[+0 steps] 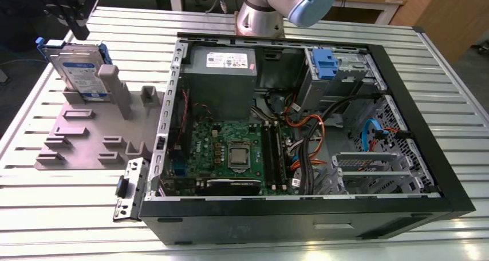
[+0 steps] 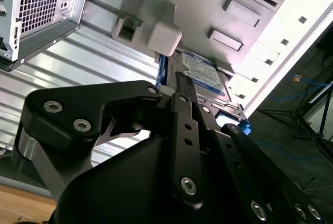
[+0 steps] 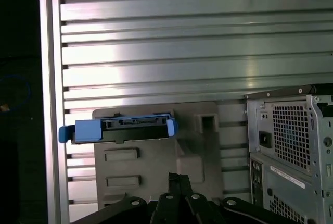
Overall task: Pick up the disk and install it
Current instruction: 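Reach for the disk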
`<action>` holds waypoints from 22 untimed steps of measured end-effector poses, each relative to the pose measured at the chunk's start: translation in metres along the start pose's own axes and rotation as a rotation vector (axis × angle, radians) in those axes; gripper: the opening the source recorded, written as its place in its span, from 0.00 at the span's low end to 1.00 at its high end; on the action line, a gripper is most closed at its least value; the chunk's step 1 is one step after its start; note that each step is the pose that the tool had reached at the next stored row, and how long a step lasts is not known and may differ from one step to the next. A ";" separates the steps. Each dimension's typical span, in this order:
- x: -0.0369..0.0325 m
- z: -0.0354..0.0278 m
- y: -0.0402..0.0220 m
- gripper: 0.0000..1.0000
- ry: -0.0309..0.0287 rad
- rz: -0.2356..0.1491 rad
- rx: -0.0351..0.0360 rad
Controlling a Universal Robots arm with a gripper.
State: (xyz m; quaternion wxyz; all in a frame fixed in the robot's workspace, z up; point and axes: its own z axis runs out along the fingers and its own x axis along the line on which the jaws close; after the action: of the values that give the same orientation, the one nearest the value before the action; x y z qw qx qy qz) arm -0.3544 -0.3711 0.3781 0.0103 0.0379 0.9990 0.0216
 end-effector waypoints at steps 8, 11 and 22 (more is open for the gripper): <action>0.0147 0.0023 0.0068 0.11 0.0070 0.000 0.0007; 0.0240 0.0039 0.0124 0.11 0.0078 0.000 0.0005; 0.0549 0.0103 0.0246 0.11 0.0097 0.000 0.0007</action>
State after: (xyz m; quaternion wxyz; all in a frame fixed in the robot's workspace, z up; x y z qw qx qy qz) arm -0.4070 -0.3420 0.3678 0.0055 0.0381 0.9990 0.0214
